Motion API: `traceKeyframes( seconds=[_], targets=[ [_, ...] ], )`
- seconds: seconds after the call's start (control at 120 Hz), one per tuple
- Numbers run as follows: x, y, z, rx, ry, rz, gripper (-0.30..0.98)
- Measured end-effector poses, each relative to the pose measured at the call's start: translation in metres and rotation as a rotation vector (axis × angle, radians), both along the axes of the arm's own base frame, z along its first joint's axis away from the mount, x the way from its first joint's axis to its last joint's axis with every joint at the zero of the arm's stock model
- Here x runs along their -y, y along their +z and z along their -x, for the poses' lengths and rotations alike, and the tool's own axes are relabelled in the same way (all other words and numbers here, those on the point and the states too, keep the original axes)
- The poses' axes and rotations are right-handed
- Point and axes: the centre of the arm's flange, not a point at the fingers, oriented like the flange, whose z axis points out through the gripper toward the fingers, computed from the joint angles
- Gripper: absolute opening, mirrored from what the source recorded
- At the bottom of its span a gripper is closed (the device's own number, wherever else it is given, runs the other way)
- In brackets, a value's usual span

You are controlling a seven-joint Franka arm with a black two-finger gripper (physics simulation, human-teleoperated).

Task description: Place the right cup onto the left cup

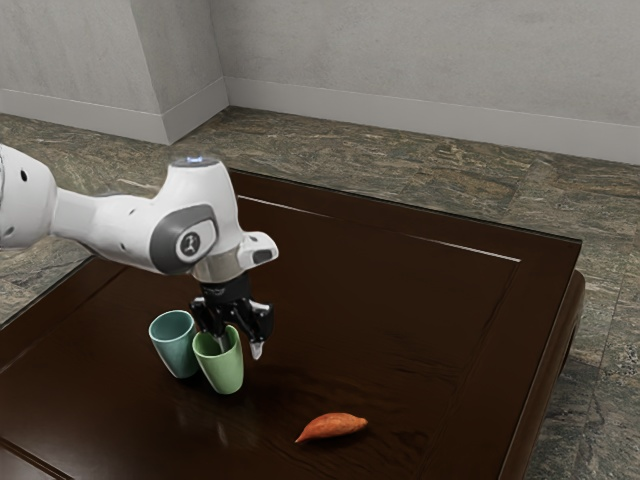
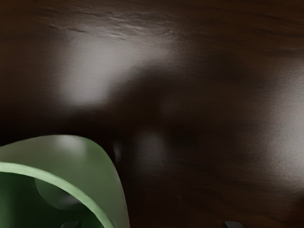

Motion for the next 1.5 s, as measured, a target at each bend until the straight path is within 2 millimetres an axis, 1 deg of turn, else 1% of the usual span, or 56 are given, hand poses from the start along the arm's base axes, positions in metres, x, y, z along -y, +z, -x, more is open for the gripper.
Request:
traceKeyframes(
  seconds=[0.108, 0.308, 0.442, 0.658, 0.825, 0.883, 1.033, 1.117, 1.2, 1.3, 1.375, 1.442, 1.5],
  targets=[
    [-0.001, -0.006, -0.002, 0.001, 0.01, 0.0, 0.3],
    [-0.006, -0.005, -0.005, 0.012, 0.03, -0.001, 0.08],
    [-0.008, -0.005, -0.006, 0.015, 0.041, -0.002, -0.01],
    [-0.011, -0.004, -0.006, 0.016, 0.053, -0.009, -0.09],
    [-0.011, 0.004, -0.007, 0.027, 0.058, -0.014, -0.1],
    [-0.012, 0.014, -0.009, 0.039, 0.059, -0.017, -0.1],
    [-0.012, 0.052, -0.026, 0.073, 0.039, -0.039, -0.1],
    [-0.011, 0.071, -0.031, 0.083, 0.023, -0.058, -0.1],
    [-0.013, 0.097, -0.025, 0.095, 0.014, -0.084, -0.1],
    [-0.017, 0.123, -0.02, 0.096, 0.006, -0.11, -0.1],
    [-0.023, 0.143, -0.013, 0.092, 0.009, -0.126, -0.1],
    [-0.032, 0.155, -0.004, 0.08, 0.024, -0.139, -0.1],
    [-0.042, 0.16, 0.004, 0.062, 0.041, -0.148, -0.1]
  ],
)
